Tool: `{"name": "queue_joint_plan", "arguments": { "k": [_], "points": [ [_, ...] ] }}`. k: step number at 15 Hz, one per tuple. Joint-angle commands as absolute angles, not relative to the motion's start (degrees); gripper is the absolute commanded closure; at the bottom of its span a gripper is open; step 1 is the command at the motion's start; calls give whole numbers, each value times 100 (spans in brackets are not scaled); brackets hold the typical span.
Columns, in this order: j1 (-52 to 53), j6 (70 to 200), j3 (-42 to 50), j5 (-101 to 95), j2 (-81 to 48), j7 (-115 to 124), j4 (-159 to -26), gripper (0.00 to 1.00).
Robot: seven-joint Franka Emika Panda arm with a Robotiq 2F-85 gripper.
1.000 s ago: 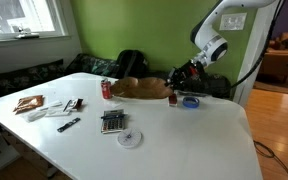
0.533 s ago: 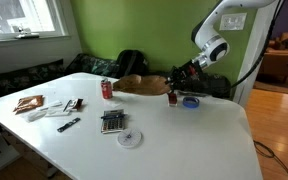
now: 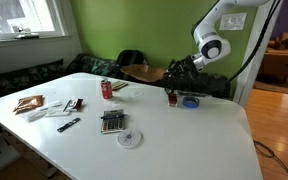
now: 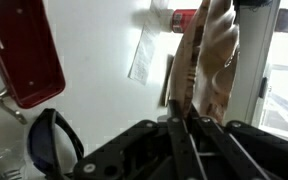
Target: Move the key bowl backwards close to the edge
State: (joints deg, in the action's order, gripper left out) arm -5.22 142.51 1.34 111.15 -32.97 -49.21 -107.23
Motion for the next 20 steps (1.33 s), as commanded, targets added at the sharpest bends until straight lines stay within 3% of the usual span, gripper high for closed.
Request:
{"name": "queue_joint_plan", "arguments": {
  "k": [1,6,9,10,13,14,20],
  "points": [
    [-183,14661,262,11851,-3571,-4276,-10251,98],
    [142,14770,292,11891,-3751,-3654,-10143,98],
    [118,15031,275,12701,-3875,-4589,-9935,98],
    [279,14881,413,12329,-3794,-4180,-10129,91],
    [81,14992,230,12470,-3856,-4434,-10035,91],
    [81,14992,238,12472,-3858,-4435,-10034,98],
    [684,15485,404,14906,-4449,-5765,-9553,98]
  ]
}}
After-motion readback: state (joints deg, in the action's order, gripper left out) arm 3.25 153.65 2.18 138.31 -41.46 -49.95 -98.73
